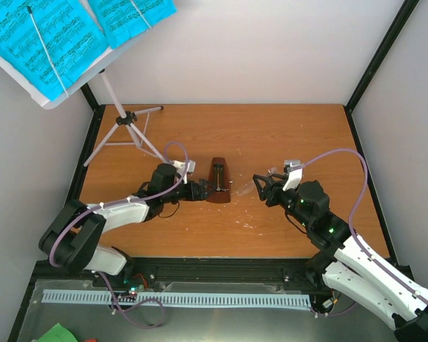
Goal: Pack up the instrument practice props
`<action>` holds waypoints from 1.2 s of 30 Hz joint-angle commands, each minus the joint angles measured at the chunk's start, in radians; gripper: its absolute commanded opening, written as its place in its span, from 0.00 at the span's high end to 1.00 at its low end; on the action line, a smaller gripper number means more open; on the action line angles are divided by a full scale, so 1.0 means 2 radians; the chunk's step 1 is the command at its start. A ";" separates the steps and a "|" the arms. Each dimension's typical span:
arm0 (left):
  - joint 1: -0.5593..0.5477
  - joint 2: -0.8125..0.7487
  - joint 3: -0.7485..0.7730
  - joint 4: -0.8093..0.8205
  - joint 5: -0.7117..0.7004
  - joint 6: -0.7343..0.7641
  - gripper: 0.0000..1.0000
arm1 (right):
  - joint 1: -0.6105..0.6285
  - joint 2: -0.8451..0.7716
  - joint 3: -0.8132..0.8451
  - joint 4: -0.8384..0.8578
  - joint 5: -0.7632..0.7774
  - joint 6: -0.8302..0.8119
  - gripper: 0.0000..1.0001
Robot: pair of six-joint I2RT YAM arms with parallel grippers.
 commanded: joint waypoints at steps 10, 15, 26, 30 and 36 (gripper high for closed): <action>0.003 0.053 0.026 0.049 0.020 0.044 0.01 | 0.005 0.005 0.002 0.008 0.017 -0.023 0.59; 0.003 0.074 0.030 0.062 0.037 0.049 0.04 | 0.005 0.002 0.003 0.005 0.020 -0.024 0.59; -0.048 0.144 0.059 0.144 0.094 0.014 0.07 | 0.005 -0.008 -0.005 0.001 0.043 -0.071 0.59; -0.056 0.146 0.046 0.187 0.101 -0.013 0.08 | 0.005 -0.006 -0.014 0.009 0.050 -0.114 0.59; -0.050 0.043 0.052 0.076 0.071 0.030 0.03 | 0.005 0.017 -0.021 0.039 0.039 -0.159 0.60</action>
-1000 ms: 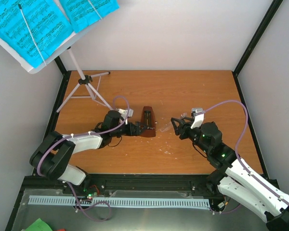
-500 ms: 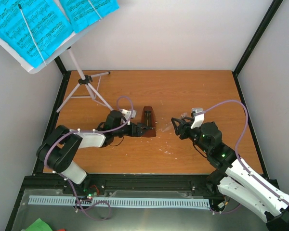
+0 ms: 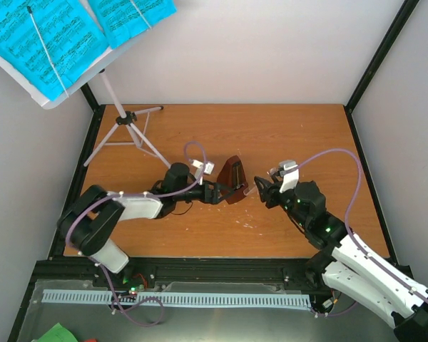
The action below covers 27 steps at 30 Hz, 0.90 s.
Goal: Pack up the instrument practice props
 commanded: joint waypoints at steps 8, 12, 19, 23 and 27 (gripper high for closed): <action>0.068 -0.128 0.159 -0.266 0.052 0.129 0.01 | 0.005 0.043 -0.035 0.108 -0.025 -0.072 0.60; 0.069 -0.066 0.242 -0.315 0.103 0.158 0.04 | 0.006 0.059 -0.038 0.133 -0.037 -0.080 0.60; 0.069 0.033 0.306 -0.308 0.145 0.166 0.24 | 0.007 0.068 -0.043 0.136 -0.049 -0.074 0.60; 0.069 0.060 0.325 -0.304 0.160 0.168 0.37 | 0.008 0.063 -0.051 0.135 -0.051 -0.069 0.60; 0.069 0.070 0.326 -0.299 0.166 0.172 0.44 | 0.008 0.059 -0.054 0.132 -0.039 -0.081 0.60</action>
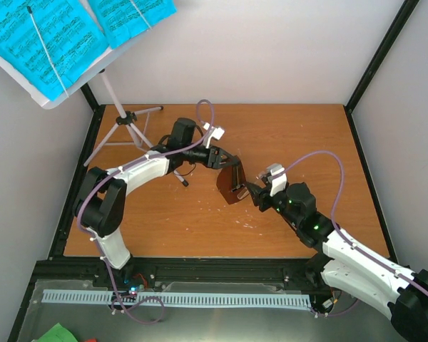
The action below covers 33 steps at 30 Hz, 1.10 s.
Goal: Pack up the instrument practice props
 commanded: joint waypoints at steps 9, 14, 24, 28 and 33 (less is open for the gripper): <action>-0.001 0.022 0.025 0.034 0.045 -0.008 0.41 | 0.005 0.000 0.003 0.004 0.029 -0.047 0.60; -0.001 0.037 0.027 0.034 0.045 -0.010 0.53 | 0.005 -0.016 -0.006 0.017 0.019 -0.043 0.60; -0.001 0.045 0.027 0.028 0.046 0.005 0.58 | 0.006 -0.034 0.009 -0.017 0.022 -0.044 0.59; -0.001 0.052 0.030 0.020 0.045 0.013 0.58 | 0.005 -0.034 0.005 -0.001 0.018 -0.039 0.59; -0.001 0.055 0.032 0.011 0.041 0.022 0.58 | 0.007 0.000 -0.005 0.059 0.020 -0.024 0.60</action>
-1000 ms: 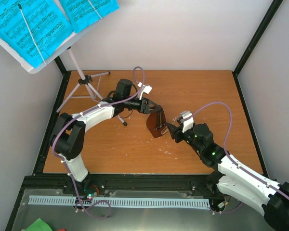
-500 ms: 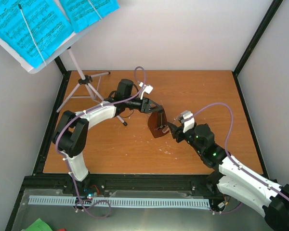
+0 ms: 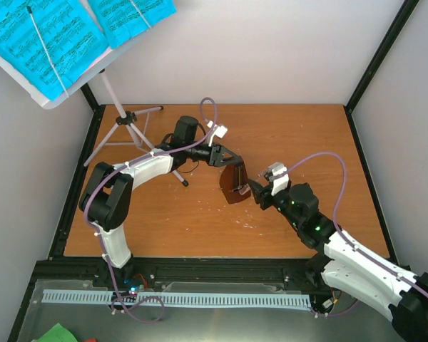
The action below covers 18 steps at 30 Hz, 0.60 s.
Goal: Pack up the instrument practice props
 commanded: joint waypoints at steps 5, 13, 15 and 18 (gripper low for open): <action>-0.002 0.020 0.010 -0.038 -0.017 0.028 0.58 | 0.026 0.053 -0.017 0.124 0.046 0.013 0.60; -0.002 0.023 0.013 -0.055 -0.035 0.039 0.58 | 0.047 0.139 -0.009 0.183 0.066 0.003 0.60; -0.002 0.021 0.012 -0.055 -0.035 0.039 0.58 | 0.047 0.156 -0.009 0.192 0.068 0.005 0.60; -0.002 0.018 0.012 -0.060 -0.038 0.044 0.58 | 0.047 0.174 -0.015 0.207 0.066 0.017 0.60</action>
